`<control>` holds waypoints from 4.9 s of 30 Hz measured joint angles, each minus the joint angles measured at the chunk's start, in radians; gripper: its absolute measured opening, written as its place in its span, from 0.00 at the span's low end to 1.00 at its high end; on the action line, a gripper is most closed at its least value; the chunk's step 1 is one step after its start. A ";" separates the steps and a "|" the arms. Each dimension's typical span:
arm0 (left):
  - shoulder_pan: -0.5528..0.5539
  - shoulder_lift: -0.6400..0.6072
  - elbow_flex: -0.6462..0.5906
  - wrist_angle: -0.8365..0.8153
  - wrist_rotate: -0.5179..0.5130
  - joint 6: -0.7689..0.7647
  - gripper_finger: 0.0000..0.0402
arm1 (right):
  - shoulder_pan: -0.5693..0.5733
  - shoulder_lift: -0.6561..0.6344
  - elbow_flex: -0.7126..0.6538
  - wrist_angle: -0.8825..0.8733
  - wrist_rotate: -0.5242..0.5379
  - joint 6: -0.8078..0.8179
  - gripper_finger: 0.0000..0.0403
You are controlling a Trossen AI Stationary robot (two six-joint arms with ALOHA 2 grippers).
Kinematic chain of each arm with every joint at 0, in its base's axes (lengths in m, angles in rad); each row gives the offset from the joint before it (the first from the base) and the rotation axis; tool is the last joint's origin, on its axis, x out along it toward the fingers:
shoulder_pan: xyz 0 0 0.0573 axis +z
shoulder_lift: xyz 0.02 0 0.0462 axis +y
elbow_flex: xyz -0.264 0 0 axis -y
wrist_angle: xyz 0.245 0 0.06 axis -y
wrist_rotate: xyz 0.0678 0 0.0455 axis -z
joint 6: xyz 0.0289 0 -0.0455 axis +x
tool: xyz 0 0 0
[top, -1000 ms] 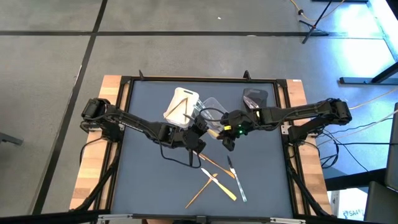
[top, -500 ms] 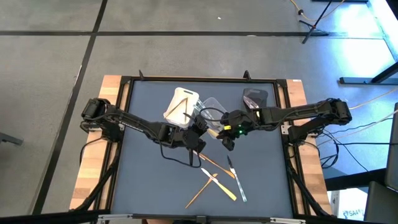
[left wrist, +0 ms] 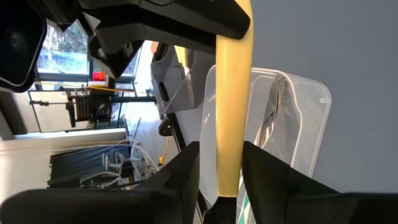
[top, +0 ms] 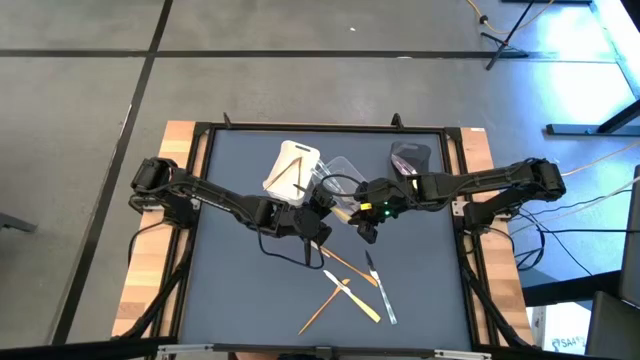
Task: Sort silverware by color (type)
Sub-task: Put the yellow knife into the black bin
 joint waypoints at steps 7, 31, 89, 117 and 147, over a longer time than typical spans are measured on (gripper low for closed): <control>-0.008 0.000 0.000 0.000 0.002 -0.004 0.28 | 0.000 0.000 0.000 -0.003 0.018 0.000 0.03; 0.026 0.000 0.000 -0.003 0.089 -0.005 0.29 | -0.001 0.000 0.000 -0.003 0.017 0.002 0.03; 0.029 0.000 0.001 0.110 0.116 0.003 0.20 | -0.001 0.001 0.001 -0.004 0.006 0.005 0.08; -0.072 -0.136 -0.001 -0.065 -0.059 -0.309 0.20 | -0.135 -0.259 0.000 -0.503 0.085 0.082 0.05; -0.059 -0.135 -0.001 -0.281 0.135 -0.607 0.20 | -0.132 -0.444 -0.135 -0.938 0.254 0.425 0.05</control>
